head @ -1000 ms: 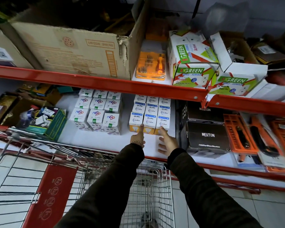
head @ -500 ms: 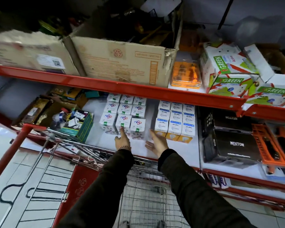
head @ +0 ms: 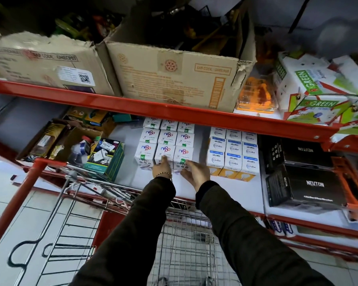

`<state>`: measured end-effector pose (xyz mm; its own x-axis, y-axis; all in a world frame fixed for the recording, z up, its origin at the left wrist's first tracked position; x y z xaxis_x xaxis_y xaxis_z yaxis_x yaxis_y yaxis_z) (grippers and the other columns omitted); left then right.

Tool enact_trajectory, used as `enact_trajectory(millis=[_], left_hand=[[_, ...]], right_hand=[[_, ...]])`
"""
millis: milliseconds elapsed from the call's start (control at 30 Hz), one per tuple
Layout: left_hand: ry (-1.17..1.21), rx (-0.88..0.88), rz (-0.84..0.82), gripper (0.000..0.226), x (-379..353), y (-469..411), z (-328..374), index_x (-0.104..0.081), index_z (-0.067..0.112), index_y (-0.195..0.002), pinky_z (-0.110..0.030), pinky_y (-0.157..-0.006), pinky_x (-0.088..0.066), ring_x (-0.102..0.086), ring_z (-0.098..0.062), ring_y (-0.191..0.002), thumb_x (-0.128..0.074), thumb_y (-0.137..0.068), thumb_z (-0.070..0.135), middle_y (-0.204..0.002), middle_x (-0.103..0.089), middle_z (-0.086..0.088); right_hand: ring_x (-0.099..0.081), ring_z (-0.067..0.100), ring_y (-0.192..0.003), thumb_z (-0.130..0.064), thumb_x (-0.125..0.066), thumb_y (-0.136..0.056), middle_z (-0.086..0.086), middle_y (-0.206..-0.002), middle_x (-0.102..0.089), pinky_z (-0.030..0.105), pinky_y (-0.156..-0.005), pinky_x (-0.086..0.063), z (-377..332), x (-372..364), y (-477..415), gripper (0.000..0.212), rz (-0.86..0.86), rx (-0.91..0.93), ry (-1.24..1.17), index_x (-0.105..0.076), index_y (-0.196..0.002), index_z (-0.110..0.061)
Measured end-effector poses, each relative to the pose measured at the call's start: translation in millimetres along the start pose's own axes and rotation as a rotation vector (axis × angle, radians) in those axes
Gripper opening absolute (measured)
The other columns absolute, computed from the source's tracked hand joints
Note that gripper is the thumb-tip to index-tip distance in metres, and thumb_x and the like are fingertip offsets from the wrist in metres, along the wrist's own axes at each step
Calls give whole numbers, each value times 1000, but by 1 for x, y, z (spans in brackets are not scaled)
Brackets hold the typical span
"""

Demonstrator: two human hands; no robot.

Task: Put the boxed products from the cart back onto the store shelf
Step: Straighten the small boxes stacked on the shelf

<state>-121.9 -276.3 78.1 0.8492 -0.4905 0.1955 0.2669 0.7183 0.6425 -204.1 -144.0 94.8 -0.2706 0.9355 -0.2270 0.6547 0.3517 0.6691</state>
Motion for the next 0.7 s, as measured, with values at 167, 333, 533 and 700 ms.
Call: enact_trajectory(millis=[167,333,533,700], left_hand=[[-9,-5,13,53,-2,-2,4,-53,-6,-130,-39,-104,-48,-55,-37,-126,-42,-100,37,-136,-57,-24],[34,1,10,55,-5,-6,-1,-48,-3,-135,-39,-106,-47,-54,-37,-127,-44,-99,38,-137,-56,-23],[121,31,-9,37,-10,-10,-13,-59,0,-113,-44,-102,-51,-64,-32,-113,-50,-95,31,-120,-66,-19],[172,23,11,78,-16,-11,-36,-44,4,-137,-52,-109,-45,-54,-40,-127,-51,-76,51,-140,-53,-23]], right_hand=[[-62,19,-69,-11,-66,-93,9,-79,-64,42,-93,-57,0,-3,-4,9,-11,0,60,-63,-84,-8],[-61,24,-90,-23,-66,-93,11,-95,-63,38,-90,-55,3,1,-10,13,-40,28,181,-63,-87,-12],[-51,24,-118,-39,-61,-94,4,-129,-58,37,-89,-45,5,7,-4,44,-79,31,249,-56,-131,-15],[-49,25,-117,-40,-58,-96,2,-128,-52,38,-91,-45,5,27,8,46,-95,43,182,-50,-136,-19]])
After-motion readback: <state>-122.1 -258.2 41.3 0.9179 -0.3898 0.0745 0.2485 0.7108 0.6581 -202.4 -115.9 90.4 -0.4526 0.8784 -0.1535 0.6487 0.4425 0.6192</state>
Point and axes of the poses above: each hand's wrist, its own y-axis away from the middle knuckle, its own x-axis out of the back of the hand, z = x × y, the point moved 7 cm from there along -y, towards the middle knuckle
